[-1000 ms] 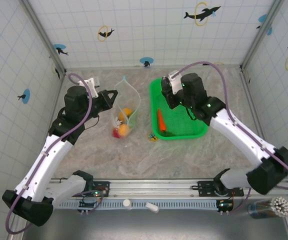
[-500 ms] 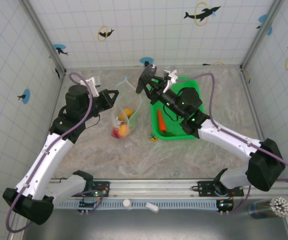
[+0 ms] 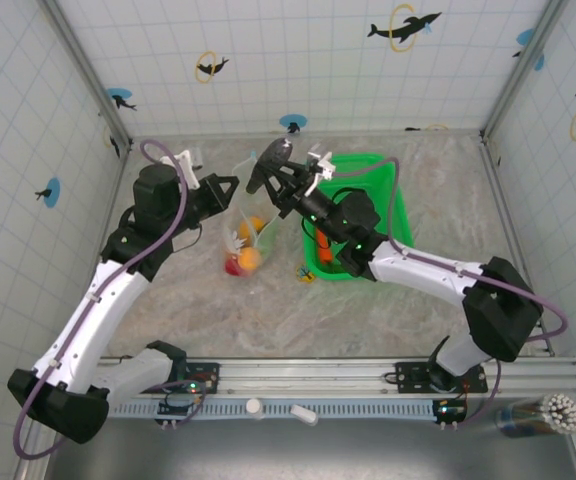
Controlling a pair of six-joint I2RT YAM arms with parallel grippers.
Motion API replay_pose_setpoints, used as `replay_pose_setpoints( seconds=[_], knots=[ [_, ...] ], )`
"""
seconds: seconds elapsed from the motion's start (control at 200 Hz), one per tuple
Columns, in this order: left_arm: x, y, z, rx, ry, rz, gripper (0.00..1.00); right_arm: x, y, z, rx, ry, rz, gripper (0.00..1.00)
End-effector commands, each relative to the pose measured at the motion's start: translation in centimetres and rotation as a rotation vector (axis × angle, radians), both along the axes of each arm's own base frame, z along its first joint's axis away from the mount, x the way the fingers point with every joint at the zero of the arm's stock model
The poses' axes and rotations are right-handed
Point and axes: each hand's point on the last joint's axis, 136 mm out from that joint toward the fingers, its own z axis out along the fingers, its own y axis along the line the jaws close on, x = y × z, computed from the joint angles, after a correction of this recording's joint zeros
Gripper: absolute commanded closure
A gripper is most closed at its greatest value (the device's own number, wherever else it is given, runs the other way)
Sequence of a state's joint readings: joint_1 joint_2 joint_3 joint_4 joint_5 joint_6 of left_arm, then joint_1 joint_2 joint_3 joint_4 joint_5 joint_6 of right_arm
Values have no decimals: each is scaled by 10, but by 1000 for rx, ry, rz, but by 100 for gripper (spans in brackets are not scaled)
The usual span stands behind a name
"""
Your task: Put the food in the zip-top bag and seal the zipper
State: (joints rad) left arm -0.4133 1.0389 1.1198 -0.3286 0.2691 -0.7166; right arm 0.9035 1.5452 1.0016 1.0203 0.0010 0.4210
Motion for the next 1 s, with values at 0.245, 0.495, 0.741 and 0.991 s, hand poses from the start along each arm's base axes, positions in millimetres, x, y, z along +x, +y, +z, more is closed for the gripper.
replay_pose_setpoints(
  seconds=[0.245,0.495,0.741,0.991],
  knots=[
    [0,3,31,-38,-65,8,100,10,17,-34,5,62,-57,67],
    [-1,5,34,-33,-78,12,100,9,24,-47,-40,87,-61,37],
    [-2,7,35,-31,-79,17,100,9,19,-43,-49,77,-71,33],
    [-2,8,20,16,-45,12,100,24,14,-28,-216,164,-70,33]
  ],
)
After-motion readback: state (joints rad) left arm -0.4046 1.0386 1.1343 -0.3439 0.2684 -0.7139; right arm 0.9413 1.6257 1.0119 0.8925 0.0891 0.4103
